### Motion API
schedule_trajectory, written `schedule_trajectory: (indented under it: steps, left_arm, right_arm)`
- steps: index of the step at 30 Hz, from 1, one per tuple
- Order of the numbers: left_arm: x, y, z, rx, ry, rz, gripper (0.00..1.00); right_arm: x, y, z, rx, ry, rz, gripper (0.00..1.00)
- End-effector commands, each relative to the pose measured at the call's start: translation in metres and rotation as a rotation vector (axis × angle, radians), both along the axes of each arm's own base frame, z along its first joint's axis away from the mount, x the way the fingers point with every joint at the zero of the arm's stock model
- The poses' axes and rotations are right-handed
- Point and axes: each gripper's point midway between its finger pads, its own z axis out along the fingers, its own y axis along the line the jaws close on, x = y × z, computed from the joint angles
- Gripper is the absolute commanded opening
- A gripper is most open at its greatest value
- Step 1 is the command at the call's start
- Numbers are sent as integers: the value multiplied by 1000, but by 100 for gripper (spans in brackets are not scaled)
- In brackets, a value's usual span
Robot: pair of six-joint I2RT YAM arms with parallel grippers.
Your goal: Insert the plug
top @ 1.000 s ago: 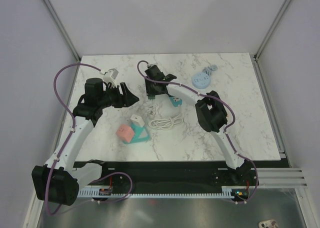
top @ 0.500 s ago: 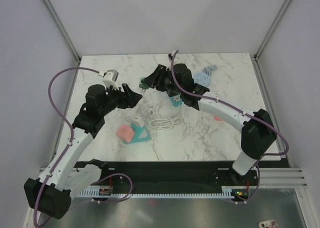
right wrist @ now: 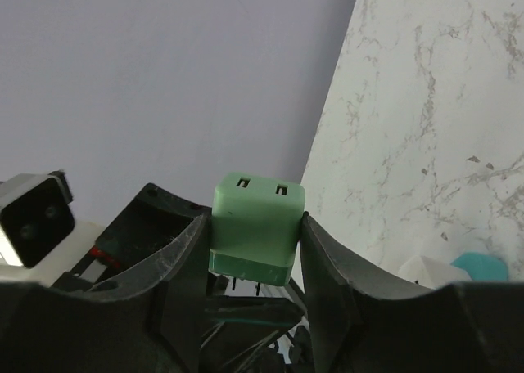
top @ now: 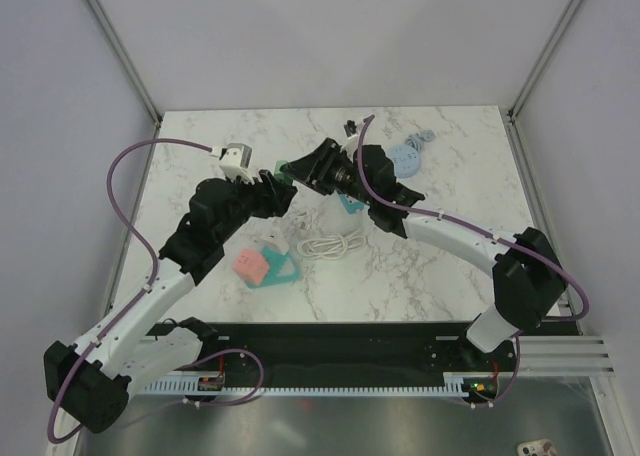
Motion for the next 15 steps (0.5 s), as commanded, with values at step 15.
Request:
schedule_trajectory:
  steps: [15]
  left_arm:
    - [-3, -6, 46, -70, -190, -12, 66]
  right_arm:
    - [-26, -6, 41, 162, -52, 30, 5]
